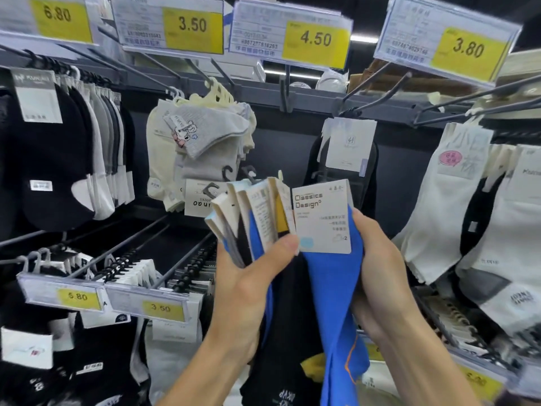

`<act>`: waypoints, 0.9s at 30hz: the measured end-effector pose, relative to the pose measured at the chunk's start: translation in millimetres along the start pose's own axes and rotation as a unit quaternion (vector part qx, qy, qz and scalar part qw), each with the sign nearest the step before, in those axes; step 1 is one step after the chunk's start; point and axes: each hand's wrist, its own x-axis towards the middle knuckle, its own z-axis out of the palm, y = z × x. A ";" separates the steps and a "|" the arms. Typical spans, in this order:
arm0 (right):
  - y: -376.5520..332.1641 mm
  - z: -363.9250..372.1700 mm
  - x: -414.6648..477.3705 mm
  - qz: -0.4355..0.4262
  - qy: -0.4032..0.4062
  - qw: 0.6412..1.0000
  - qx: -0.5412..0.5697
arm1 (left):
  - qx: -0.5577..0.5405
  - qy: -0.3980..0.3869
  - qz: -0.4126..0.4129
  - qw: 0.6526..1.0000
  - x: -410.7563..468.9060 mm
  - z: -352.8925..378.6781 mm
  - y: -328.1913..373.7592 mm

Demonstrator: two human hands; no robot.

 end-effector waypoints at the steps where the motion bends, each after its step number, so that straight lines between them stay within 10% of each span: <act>1: -0.7 2.9 0.0 -0.012 -0.012 1.000 -0.005 | 0.027 -0.008 0.011 1.000 0.5 2.8 -0.4; 7: -7.0 15.8 0.7 -0.057 -0.071 0.991 -0.098 | 0.158 -0.046 0.054 0.985 4.4 8.6 0.1; 16: -14.5 2.7 7.5 -0.001 0.027 0.999 -0.028 | -0.001 0.012 -0.006 1.000 0.2 -6.6 6.0; 22: -23.7 0.6 20.6 -0.081 -0.020 0.982 -0.171 | -0.031 0.019 -0.022 0.999 -1.9 -6.8 11.1; 27: -42.5 -3.0 75.2 -0.167 0.095 0.964 -0.184 | -0.023 0.080 -0.064 0.994 0.6 -16.0 12.7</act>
